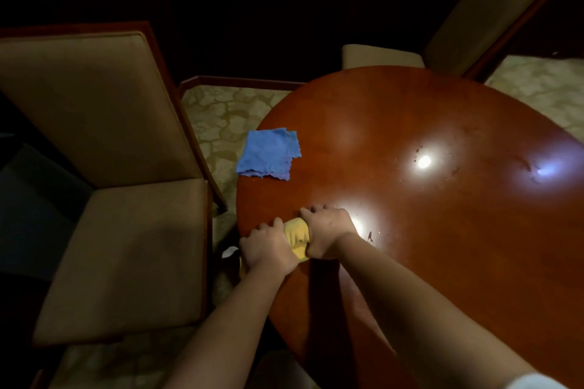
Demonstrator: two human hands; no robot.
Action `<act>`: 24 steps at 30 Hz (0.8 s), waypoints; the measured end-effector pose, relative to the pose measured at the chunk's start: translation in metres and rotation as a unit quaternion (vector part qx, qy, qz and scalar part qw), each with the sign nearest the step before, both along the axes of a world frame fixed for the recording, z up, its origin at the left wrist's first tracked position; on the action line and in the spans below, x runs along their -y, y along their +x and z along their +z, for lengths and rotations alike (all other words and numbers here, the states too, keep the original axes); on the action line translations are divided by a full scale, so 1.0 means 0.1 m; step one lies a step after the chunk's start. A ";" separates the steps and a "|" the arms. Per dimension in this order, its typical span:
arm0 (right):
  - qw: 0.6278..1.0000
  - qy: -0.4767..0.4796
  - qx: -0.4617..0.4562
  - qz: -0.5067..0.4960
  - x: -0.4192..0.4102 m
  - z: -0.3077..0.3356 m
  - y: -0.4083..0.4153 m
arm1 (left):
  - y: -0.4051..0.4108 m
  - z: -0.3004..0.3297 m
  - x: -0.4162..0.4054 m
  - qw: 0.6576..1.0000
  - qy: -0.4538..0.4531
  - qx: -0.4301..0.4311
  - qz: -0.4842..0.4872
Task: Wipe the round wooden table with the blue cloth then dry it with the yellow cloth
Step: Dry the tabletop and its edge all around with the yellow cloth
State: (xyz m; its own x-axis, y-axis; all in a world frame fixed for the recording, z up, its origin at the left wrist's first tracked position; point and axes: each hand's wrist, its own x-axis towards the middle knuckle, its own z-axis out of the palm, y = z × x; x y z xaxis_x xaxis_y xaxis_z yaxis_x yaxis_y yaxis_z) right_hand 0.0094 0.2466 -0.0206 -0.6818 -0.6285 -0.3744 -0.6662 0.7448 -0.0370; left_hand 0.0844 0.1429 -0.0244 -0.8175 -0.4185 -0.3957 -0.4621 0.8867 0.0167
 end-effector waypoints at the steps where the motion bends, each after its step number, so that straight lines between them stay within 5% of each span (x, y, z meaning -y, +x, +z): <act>1: 1.000 0.001 -0.001 -0.001 0.03 -0.01 -0.05 | -0.04 -0.01 0.02 1.000 -0.001 -0.001 0.003; 12: 0.999 -0.016 0.009 -0.035 0.08 0.03 -0.22 | -0.25 0.01 0.16 0.999 -0.009 -0.011 -0.050; 24: 0.998 -0.030 0.025 -0.058 -0.54 0.13 0.76 | 0.62 0.20 -0.28 0.979 -0.039 0.074 -0.188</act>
